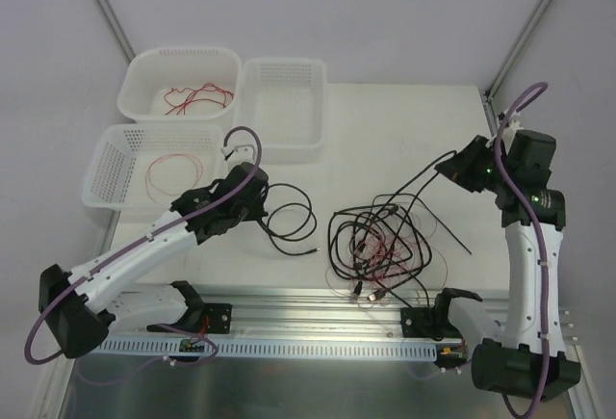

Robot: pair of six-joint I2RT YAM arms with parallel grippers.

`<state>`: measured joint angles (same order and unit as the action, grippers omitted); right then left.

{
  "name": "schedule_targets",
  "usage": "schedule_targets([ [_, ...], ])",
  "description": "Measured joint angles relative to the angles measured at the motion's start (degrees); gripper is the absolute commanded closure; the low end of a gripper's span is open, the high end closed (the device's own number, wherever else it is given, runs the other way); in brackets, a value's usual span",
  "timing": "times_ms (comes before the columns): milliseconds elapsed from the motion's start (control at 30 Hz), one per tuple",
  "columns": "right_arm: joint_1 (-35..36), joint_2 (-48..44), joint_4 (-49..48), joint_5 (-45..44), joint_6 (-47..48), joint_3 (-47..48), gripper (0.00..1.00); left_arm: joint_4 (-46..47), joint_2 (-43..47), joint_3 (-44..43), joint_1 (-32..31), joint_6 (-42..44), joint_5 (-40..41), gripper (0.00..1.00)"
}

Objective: Untangle the cables

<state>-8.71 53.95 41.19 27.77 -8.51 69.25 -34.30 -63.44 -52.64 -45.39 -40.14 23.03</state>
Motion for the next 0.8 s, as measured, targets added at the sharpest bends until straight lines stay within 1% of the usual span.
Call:
schedule_targets([
  [100,0.00,1.05,-0.07,-1.86,0.52,-8.07,0.82,-0.35,5.03,-4.33,0.00,2.56,0.04,1.00],
  [133,0.02,1.09,-0.15,-2.54,0.63,-10.51,0.74,-0.33,6.01,-5.66,0.00,3.41,0.04,1.00],
  [200,0.11,1.09,0.13,-3.93,0.68,-14.51,0.64,-0.17,7.85,-8.61,0.00,4.96,0.07,1.00],
  [233,0.26,1.11,0.02,-4.46,0.76,-16.11,0.55,-0.33,8.37,-10.05,0.00,5.79,0.04,1.00],
  [300,0.46,1.11,-0.17,-5.07,0.63,-18.62,0.46,-0.35,8.39,-12.96,0.02,7.30,0.02,1.00],
  [333,0.66,1.11,-0.22,-5.35,0.52,-19.76,0.37,-0.33,8.00,-14.34,0.13,8.07,0.02,1.00],
  [400,1.09,1.11,-0.28,-6.01,0.46,-21.38,0.31,-0.39,6.67,-16.70,0.59,9.31,-0.17,1.00],
  [433,1.33,1.09,-0.37,-6.10,0.50,-21.88,0.24,-0.37,5.60,-17.97,1.09,9.84,-0.59,1.00],
  [500,1.88,1.01,-0.37,-6.03,0.37,-22.53,0.16,-0.57,2.75,-20.41,2.64,10.86,-1.57,1.00],
  [533,2.32,0.83,-0.39,-6.01,0.35,-22.69,0.11,-0.59,1.07,-21.64,3.58,11.32,-1.99,1.00],
  [633,4.02,-0.37,-0.13,-6.01,0.55,-22.95,0.03,-0.79,-3.58,-25.27,6.16,12.66,-3.06,1.00],
  [733,6.32,-2.89,0.76,-6.10,0.63,-22.95,0.00,-1.11,-7.96,-29.57,9.42,13.77,-3.98,1.00],
  [800,7.58,-4.96,1.60,-6.14,0.63,-22.95,0.00,-1.29,-10.62,-32.92,11.96,14.23,-4.48,1.00],
])
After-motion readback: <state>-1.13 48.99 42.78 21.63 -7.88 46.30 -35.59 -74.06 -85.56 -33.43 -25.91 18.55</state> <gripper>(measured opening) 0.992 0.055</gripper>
